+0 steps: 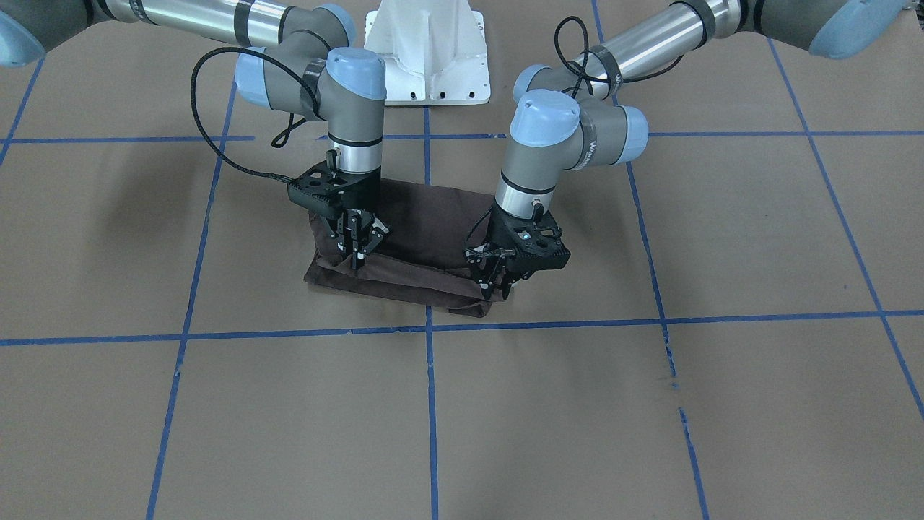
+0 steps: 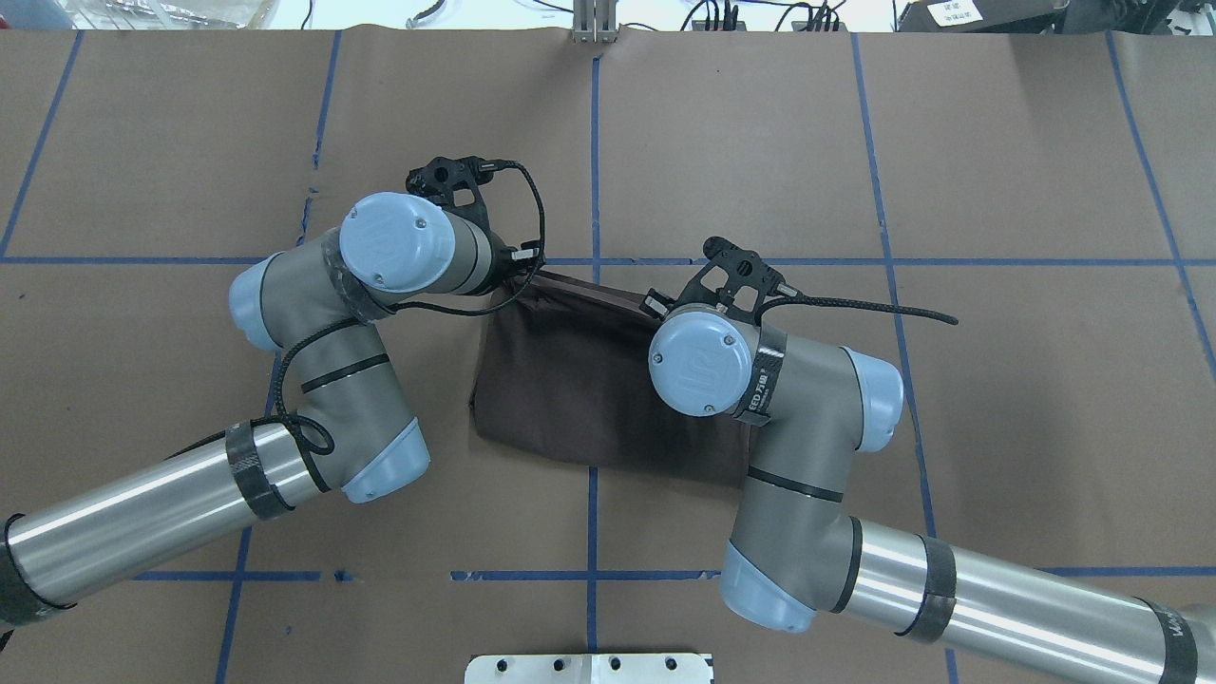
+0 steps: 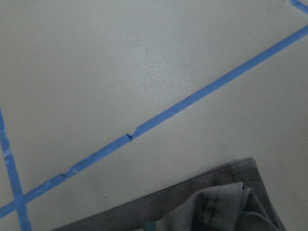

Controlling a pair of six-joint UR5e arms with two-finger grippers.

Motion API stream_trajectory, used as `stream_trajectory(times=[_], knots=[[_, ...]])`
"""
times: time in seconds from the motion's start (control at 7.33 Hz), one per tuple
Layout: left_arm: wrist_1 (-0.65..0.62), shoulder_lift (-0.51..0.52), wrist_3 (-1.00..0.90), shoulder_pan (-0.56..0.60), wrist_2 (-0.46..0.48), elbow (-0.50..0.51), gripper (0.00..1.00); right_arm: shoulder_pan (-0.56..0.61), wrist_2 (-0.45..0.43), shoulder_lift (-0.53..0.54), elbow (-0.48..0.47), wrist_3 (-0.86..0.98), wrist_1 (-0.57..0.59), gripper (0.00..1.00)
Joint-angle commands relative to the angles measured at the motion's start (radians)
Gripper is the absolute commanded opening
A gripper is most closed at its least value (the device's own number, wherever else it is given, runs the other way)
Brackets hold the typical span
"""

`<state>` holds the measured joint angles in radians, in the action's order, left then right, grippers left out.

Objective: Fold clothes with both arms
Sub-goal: 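Lay the edge onto the far half and open both grippers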

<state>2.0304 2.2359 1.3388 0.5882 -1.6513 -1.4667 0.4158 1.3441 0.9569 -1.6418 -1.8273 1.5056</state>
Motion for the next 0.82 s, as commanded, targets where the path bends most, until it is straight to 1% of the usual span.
stream_trajectory(times=[0.0, 0.14, 0.27, 0.41, 0.55, 0.68], knots=[[0.008, -0.112, -0.195, 0.066, -0.072, -0.119, 1.00, 0.006, 0.053, -0.006, -0.048, 0.147, -0.011, 1.00], [0.010, -0.136, -0.201, 0.070, -0.093, -0.141, 1.00, -0.026, 0.050, -0.018, -0.050, 0.166, -0.016, 1.00], [0.010, -0.136, -0.193, 0.068, -0.093, -0.141, 1.00, -0.064, 0.029, -0.015, -0.043, 0.215, -0.016, 1.00], [0.011, -0.136, -0.190, 0.067, -0.093, -0.141, 1.00, -0.083, -0.008, -0.015, -0.014, 0.294, -0.013, 1.00], [0.011, -0.136, -0.187, 0.067, -0.093, -0.141, 1.00, -0.078, -0.011, -0.013, 0.025, 0.359, -0.015, 1.00], [0.011, -0.139, -0.176, 0.067, -0.093, -0.141, 1.00, -0.053, -0.011, -0.013, 0.039, 0.391, -0.015, 1.00]])
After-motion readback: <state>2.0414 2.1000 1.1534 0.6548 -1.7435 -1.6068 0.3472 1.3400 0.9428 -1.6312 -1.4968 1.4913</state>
